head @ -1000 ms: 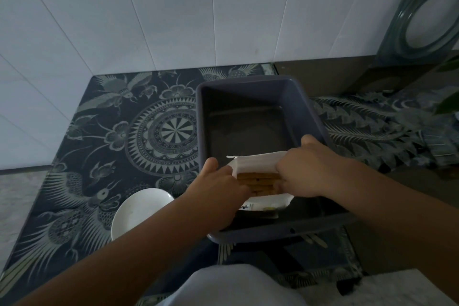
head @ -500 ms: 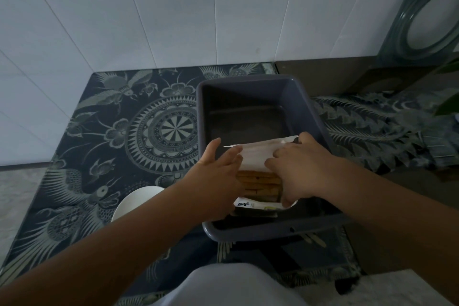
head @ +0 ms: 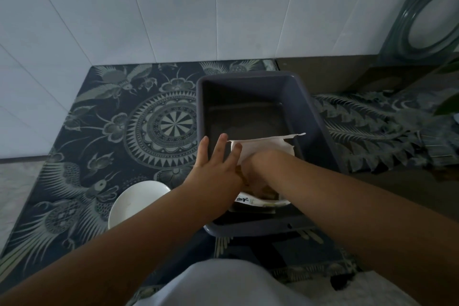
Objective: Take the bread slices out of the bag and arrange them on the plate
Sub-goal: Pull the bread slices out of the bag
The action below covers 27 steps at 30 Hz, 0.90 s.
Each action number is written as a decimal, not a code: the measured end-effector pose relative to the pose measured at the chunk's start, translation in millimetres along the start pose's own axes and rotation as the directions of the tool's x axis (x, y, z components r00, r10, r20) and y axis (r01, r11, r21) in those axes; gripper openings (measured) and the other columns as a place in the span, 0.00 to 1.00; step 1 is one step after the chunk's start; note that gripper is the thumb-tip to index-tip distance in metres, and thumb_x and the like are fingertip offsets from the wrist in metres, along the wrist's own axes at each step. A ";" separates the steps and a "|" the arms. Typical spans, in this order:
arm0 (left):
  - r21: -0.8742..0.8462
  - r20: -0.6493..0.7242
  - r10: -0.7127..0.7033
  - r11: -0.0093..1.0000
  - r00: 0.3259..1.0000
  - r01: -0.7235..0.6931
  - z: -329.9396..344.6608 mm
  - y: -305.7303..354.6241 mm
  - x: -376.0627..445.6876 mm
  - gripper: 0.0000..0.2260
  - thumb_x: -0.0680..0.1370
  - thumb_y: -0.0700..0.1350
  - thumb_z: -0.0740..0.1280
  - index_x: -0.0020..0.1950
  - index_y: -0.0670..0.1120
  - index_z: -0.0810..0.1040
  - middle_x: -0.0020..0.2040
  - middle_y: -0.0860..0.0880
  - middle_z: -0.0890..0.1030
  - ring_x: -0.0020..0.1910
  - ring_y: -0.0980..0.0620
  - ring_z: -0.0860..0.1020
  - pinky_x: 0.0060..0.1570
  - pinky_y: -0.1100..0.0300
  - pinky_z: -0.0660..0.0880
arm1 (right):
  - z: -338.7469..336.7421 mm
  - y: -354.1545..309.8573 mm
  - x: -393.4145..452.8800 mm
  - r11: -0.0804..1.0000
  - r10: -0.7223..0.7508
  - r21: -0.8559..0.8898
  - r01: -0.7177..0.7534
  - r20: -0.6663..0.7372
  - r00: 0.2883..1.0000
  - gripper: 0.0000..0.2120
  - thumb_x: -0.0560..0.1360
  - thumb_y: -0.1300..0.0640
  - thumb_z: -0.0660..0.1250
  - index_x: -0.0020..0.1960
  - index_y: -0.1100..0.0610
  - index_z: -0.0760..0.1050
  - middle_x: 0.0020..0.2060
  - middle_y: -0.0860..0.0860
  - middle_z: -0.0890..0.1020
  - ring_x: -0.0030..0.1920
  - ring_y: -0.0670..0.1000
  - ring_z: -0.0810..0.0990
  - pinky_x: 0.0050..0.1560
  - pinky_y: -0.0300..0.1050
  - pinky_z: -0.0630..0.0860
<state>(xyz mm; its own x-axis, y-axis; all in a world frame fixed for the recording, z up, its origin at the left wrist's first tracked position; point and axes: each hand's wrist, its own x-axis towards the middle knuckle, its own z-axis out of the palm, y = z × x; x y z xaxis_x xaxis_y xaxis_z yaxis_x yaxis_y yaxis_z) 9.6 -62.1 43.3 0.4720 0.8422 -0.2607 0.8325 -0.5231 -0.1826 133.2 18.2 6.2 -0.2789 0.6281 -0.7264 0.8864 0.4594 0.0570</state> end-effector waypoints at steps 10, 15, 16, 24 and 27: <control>-0.014 -0.154 0.058 0.998 0.986 -0.061 12.1 -3.5 -0.1 0.19 0.76 0.48 0.69 0.66 0.56 0.74 0.78 0.40 0.57 0.76 0.33 0.50 0.68 0.28 0.40 | 16.2 -5.2 8.2 0.975 -0.024 0.217 0.052 -0.133 0.991 0.15 0.79 0.51 0.63 0.59 0.58 0.76 0.54 0.56 0.81 0.54 0.56 0.79 0.61 0.57 0.75; -0.033 -0.243 0.090 0.994 0.966 -0.101 11.2 -14.7 1.6 0.21 0.72 0.53 0.72 0.64 0.54 0.73 0.73 0.42 0.68 0.75 0.38 0.59 0.68 0.30 0.49 | 22.1 2.7 6.0 0.957 0.012 0.283 0.068 -0.275 0.961 0.11 0.80 0.54 0.60 0.52 0.58 0.78 0.47 0.54 0.83 0.47 0.52 0.81 0.55 0.50 0.78; -0.039 -0.250 0.088 0.994 0.964 -0.101 11.6 -16.8 2.1 0.23 0.71 0.54 0.73 0.64 0.54 0.72 0.72 0.43 0.69 0.75 0.38 0.60 0.68 0.30 0.51 | 22.9 4.7 4.1 0.961 -0.003 0.263 0.085 -0.297 0.955 0.10 0.80 0.55 0.60 0.52 0.58 0.78 0.47 0.53 0.83 0.46 0.51 0.81 0.54 0.49 0.77; -0.068 -0.249 0.033 0.996 0.968 -0.052 20.2 -19.1 6.5 0.32 0.70 0.56 0.74 0.70 0.51 0.66 0.72 0.45 0.68 0.75 0.39 0.59 0.70 0.33 0.53 | 31.6 -1.9 -11.1 0.972 -0.026 0.202 0.119 -0.410 0.912 0.11 0.83 0.59 0.55 0.59 0.60 0.73 0.54 0.55 0.81 0.54 0.53 0.79 0.56 0.44 0.72; -0.078 -0.248 0.044 0.995 0.968 -0.065 20.1 -20.1 5.8 0.28 0.72 0.55 0.72 0.69 0.52 0.68 0.72 0.46 0.68 0.75 0.40 0.59 0.70 0.34 0.53 | 38.2 1.0 -9.2 0.966 -0.018 0.225 0.131 -0.447 0.895 0.12 0.83 0.55 0.55 0.63 0.57 0.71 0.56 0.51 0.78 0.57 0.50 0.77 0.51 0.38 0.63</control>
<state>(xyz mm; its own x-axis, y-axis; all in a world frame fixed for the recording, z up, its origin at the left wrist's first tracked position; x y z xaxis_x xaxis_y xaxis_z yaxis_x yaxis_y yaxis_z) -10.3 -49.3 26.4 0.5654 0.8244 -0.0251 0.8200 -0.5652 -0.0907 150.8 -11.1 -13.3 -0.4302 0.8343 -0.3449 0.9023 0.3849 -0.1944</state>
